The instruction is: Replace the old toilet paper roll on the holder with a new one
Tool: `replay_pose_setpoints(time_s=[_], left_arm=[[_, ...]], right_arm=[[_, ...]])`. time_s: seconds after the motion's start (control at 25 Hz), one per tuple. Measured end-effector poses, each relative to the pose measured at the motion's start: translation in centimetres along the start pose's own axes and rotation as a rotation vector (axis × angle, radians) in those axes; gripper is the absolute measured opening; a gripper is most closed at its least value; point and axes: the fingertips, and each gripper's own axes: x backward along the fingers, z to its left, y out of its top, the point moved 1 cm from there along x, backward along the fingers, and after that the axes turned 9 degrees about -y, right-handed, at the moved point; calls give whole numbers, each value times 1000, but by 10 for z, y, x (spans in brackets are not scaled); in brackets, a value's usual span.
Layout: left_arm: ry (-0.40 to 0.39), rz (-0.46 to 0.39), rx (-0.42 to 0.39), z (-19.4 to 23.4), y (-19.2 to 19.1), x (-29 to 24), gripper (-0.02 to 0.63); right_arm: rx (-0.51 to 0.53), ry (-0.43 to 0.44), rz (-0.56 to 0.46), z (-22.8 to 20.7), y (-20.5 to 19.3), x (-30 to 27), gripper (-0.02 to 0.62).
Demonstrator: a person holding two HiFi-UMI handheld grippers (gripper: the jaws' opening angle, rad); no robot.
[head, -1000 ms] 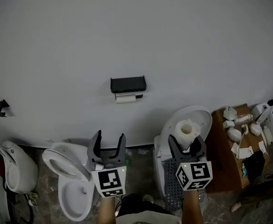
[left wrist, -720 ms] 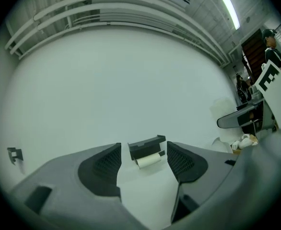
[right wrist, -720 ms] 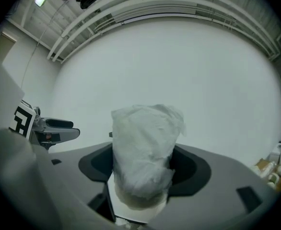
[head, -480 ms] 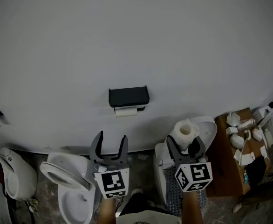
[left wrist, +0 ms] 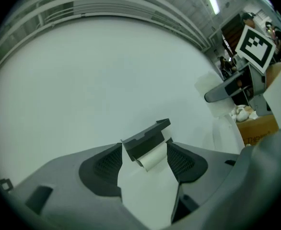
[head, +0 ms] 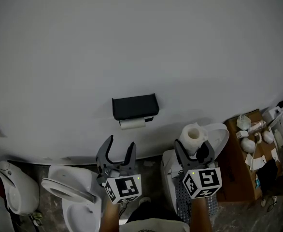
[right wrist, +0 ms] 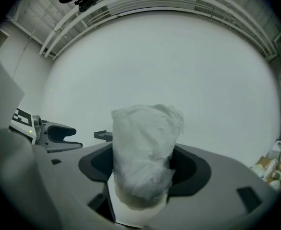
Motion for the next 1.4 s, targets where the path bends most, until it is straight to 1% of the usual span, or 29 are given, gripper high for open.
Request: replay_pose_setpoints(time_s=[0.12, 0.28, 0.44, 0.64, 0.68, 0.72, 0.84, 1.04, 1.16, 1.4], left_arm=[[-14, 36, -125, -3, -2, -15, 281], [-1, 110, -360, -8, -8, -32, 281], [22, 182, -554, -13, -15, -46, 281], [38, 313, -816, -23, -27, -66, 281], [44, 334, -853, -24, -30, -71, 281], [46, 348, -873, -25, -32, -75, 281], [40, 380, -881, -26, -39, -88, 281], [41, 421, -922, -28, -50, -106, 281], [48, 447, -960, -26, -54, -114, 281], [76, 479, -993, -20, -61, -127, 275]], right_arm=[[4, -4, 9, 3, -3, -8, 310], [9, -1, 25, 5, -9, -18, 310], [18, 13, 41, 5, -14, -27, 310], [23, 35, 65, 0, -19, -37, 310], [24, 39, 67, -1, -19, -39, 310], [25, 44, 68, -3, -19, -41, 310], [30, 55, 71, -7, -19, -46, 310], [26, 63, 78, -13, -22, -54, 310], [26, 70, 81, -14, -22, -57, 310], [25, 75, 88, -17, -25, -63, 310]])
